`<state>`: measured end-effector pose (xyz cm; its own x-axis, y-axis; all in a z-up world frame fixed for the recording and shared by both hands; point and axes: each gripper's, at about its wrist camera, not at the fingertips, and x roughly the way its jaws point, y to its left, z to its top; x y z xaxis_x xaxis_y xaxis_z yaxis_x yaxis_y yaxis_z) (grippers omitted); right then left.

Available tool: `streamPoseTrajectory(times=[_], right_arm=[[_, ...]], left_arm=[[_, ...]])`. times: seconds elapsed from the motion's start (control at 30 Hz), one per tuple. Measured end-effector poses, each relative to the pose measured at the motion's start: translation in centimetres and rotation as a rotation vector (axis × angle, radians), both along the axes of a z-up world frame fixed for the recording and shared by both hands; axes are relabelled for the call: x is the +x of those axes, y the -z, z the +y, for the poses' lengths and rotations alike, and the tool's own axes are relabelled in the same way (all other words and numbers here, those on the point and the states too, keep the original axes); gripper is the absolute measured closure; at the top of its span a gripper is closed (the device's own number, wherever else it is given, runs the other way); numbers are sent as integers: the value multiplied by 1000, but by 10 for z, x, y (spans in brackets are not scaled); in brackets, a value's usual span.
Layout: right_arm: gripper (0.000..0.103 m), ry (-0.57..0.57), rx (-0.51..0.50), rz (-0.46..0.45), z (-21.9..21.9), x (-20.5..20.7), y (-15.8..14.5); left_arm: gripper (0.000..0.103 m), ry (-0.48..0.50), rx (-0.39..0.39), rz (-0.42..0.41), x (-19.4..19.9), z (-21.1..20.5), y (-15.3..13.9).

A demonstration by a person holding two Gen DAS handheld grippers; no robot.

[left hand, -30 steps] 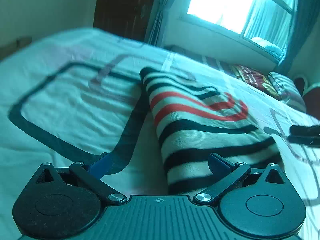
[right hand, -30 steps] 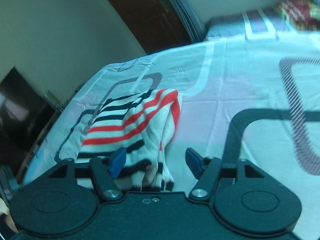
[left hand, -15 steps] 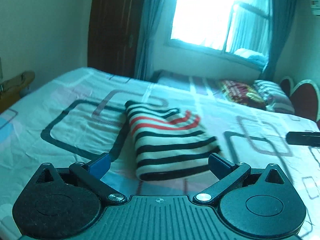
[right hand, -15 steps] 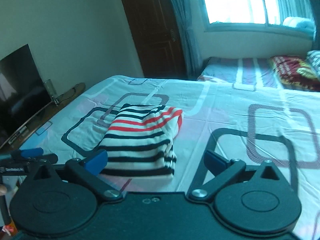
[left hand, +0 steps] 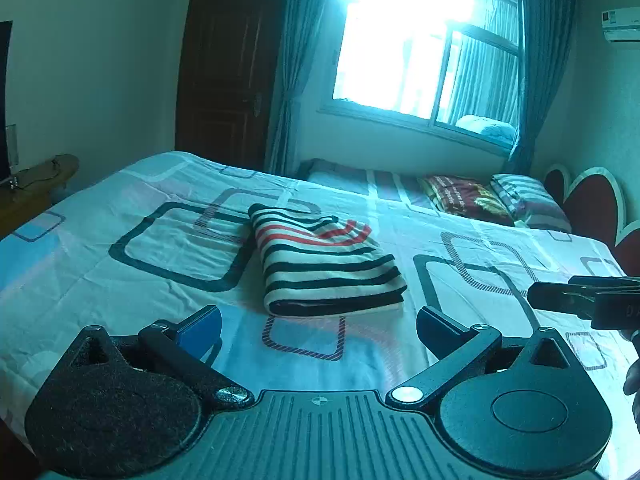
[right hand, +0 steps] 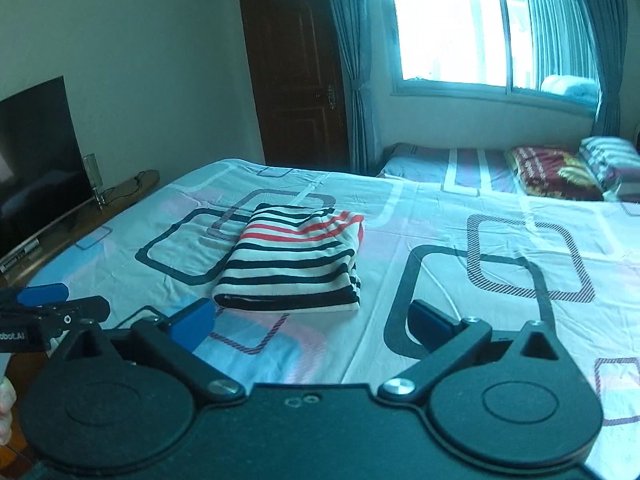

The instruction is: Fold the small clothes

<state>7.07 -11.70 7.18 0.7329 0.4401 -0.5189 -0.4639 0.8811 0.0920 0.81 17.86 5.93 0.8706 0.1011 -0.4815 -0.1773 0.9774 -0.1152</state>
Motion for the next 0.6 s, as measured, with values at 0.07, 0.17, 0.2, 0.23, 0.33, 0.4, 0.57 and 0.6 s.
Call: streamPoseTrajectory(times=[0.07, 0.17, 0.2, 0.23, 0.33, 0.4, 0.57, 0.6], right_arm=[[1, 7, 2, 5, -2, -5, 1], [1, 11, 2, 8, -2, -8, 1], [1, 11, 0, 2, -2, -10, 0], [1, 12, 0, -3, -2, -10, -1], [1, 15, 4, -15, -2, -12, -5], [1, 20, 9, -22, -3, -13, -6], [1, 23, 13, -28, -5, -13, -9], [1, 21, 15, -27, -5, -13, -9]], left_arm=[[0, 3, -5, -2, -4, 0, 1], [0, 6, -1, -6, -4, -1, 0], [0, 8, -1, -11, -4, -1, -1], [0, 10, -1, -15, -3, -1, -2], [0, 10, 10, -30, -3, -4, -6], [0, 11, 13, -30, -2, -5, -8], [0, 19, 25, -28, -1, -8, -9], [0, 22, 27, -28, -1, -9, -10]])
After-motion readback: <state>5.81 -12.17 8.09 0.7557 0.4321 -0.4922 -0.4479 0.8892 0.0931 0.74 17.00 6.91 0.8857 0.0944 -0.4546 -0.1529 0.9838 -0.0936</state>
